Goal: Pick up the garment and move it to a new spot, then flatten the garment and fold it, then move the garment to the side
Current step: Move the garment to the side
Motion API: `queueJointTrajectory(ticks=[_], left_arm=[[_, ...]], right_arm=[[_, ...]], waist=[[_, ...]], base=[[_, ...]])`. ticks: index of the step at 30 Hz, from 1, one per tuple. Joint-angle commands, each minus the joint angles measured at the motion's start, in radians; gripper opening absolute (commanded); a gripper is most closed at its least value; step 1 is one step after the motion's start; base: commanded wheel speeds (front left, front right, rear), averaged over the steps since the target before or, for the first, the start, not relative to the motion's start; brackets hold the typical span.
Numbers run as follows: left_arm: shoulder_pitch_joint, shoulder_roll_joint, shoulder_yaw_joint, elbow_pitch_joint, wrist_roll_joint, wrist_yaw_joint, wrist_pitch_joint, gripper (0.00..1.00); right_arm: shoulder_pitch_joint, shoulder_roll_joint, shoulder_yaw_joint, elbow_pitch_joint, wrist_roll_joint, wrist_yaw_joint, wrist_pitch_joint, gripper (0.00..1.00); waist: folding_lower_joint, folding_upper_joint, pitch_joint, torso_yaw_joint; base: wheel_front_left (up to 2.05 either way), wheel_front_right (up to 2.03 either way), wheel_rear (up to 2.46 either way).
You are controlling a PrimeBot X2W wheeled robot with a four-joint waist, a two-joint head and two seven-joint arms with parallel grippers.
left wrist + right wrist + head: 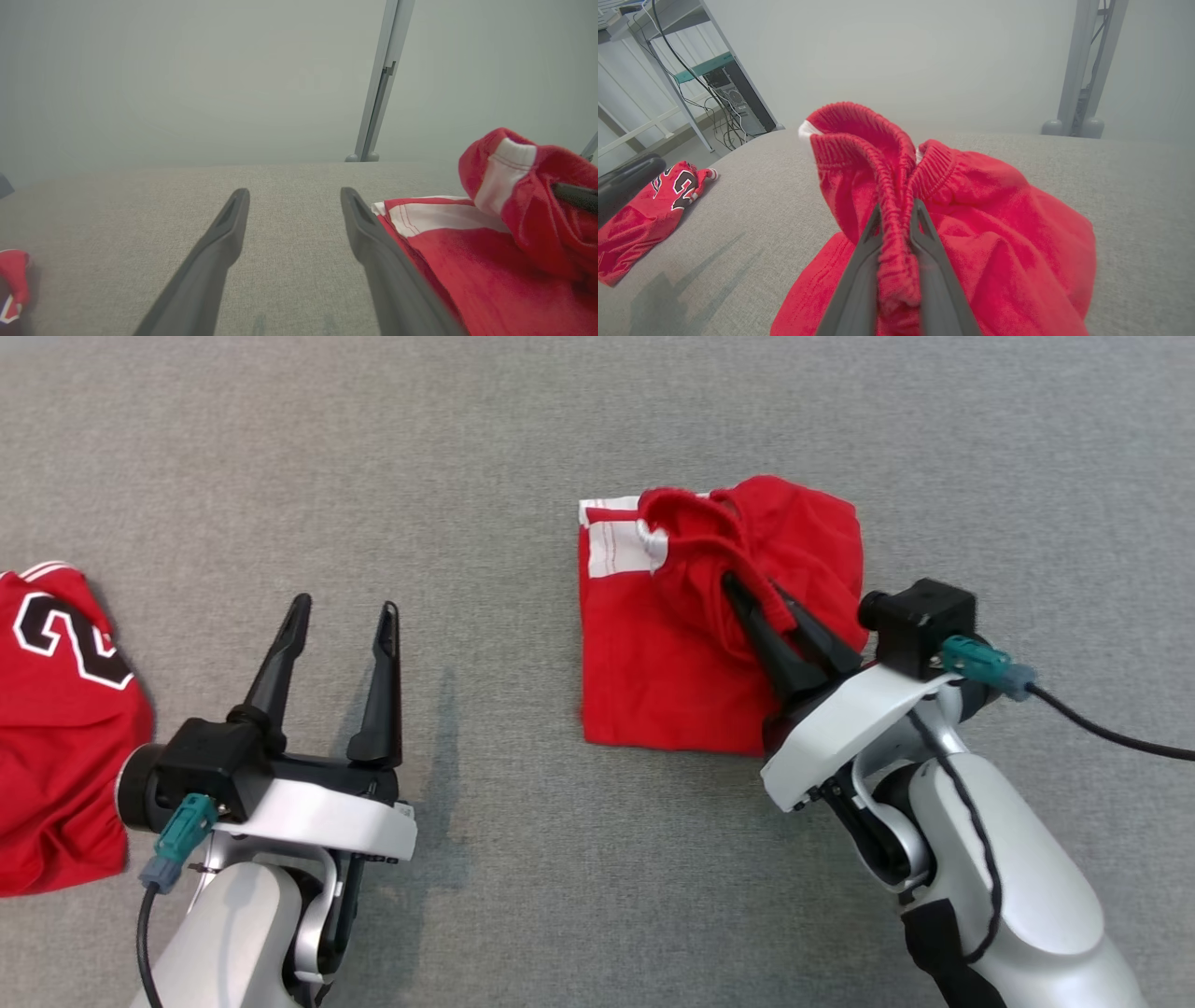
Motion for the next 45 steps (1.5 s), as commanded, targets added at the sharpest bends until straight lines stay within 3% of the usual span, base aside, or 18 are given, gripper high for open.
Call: queueJointTrajectory(ticks=[1,5,6,7,19,25,32,45], left_arm=[[-0.022,-0.004,-0.003,0.006,-0.005,-0.007,-0.005,1.0],[-0.029,-0.018,-0.017,0.021,-0.005,-0.016,-0.011,1.0],[-0.031,-0.02,-0.018,0.025,-0.005,-0.016,-0.013,1.0],[-0.034,-0.022,-0.02,0.027,-0.004,-0.018,-0.014,1.0],[-0.043,-0.031,-0.028,0.046,0.003,-0.025,-0.023,1.0],[-0.04,-0.024,-0.022,0.051,0.001,-0.018,-0.025,1.0],[-0.013,-0.005,-0.004,0.042,-0.01,0.001,-0.014,1.0],[0.053,0.046,0.056,-0.029,-0.03,0.055,0.003,1.0]], right_arm=[[-0.018,-0.004,0.015,0.029,-0.005,0.0,-0.015,0.0],[-0.037,-0.003,0.057,0.106,0.01,0.0,-0.057,0.03],[-0.042,-0.003,0.068,0.122,0.016,0.0,-0.067,0.43],[-0.047,-0.003,0.08,0.134,0.02,0.0,-0.076,0.98],[-0.027,-0.004,0.23,0.139,0.044,0.0,-0.134,1.0],[-0.006,-0.004,0.217,0.103,0.038,0.0,-0.177,1.0],[0.053,-0.004,0.069,0.009,-0.006,0.0,-0.242,1.0],[0.239,-0.003,-0.338,-0.196,-0.171,0.0,-0.189,1.0]], waist=[[0.0,0.0,0.006,0.019],[0.0,0.0,0.015,0.039],[0.0,0.0,0.016,0.042],[0.0,0.0,0.017,0.044],[0.0,0.0,0.018,0.03],[0.0,0.0,0.007,0.01],[0.0,0.0,-0.034,-0.019],[0.0,0.0,-0.09,-0.063]], base=[[0.0,0.0,0.0],[0.0,0.0,0.0],[0.0,0.0,0.0],[0.0,0.0,0.0],[0.0,0.0,0.0],[0.0,0.0,0.0],[0.0,0.0,0.0],[0.0,0.0,0.0]])
